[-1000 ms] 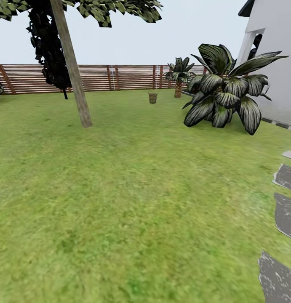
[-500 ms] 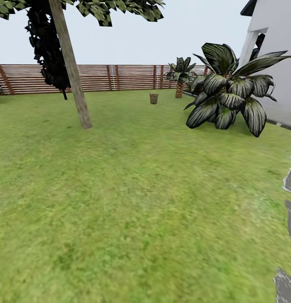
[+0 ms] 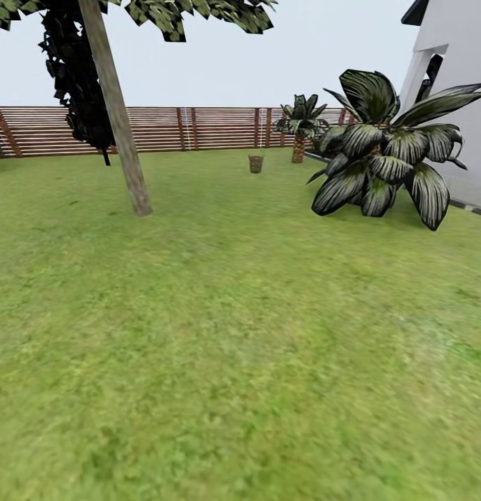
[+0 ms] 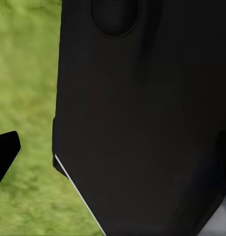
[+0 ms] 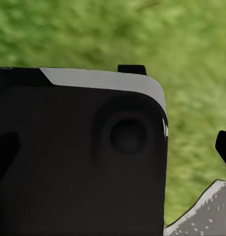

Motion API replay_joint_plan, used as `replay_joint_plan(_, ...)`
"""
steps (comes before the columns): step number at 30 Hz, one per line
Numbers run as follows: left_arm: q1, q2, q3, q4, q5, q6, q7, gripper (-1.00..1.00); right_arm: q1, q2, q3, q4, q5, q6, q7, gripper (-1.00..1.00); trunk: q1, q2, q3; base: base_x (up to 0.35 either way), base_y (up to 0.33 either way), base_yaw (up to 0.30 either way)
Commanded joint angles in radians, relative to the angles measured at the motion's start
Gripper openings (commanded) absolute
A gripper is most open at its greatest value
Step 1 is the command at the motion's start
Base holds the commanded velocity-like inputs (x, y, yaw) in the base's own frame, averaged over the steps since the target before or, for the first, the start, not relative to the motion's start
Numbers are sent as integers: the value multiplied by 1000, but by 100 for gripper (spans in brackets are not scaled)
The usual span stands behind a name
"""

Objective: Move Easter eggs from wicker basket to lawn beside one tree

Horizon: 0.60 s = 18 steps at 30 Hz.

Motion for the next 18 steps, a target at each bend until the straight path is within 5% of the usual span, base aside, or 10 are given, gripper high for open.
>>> replay_joint_plan(1, 0, 0, 5, 0, 1, -1, 0, 100, -1, 0, 0, 1, 0, -3, 1, 100, 1, 0, -1, 314, 106, 0)
replay_joint_plan(8, 0, 0, 5, 0, 1, -1, 0, 100, -1, 0, 0, 1, 0, -4, 1, 100, 1, 0, -1, 314, 106, -20)
replay_joint_plan(18, 0, 0, 5, 0, 1, -1, 0, 100, -1, 0, 0, 1, 0, -4, 1, 100, 1, 0, -1, 314, 106, -245)
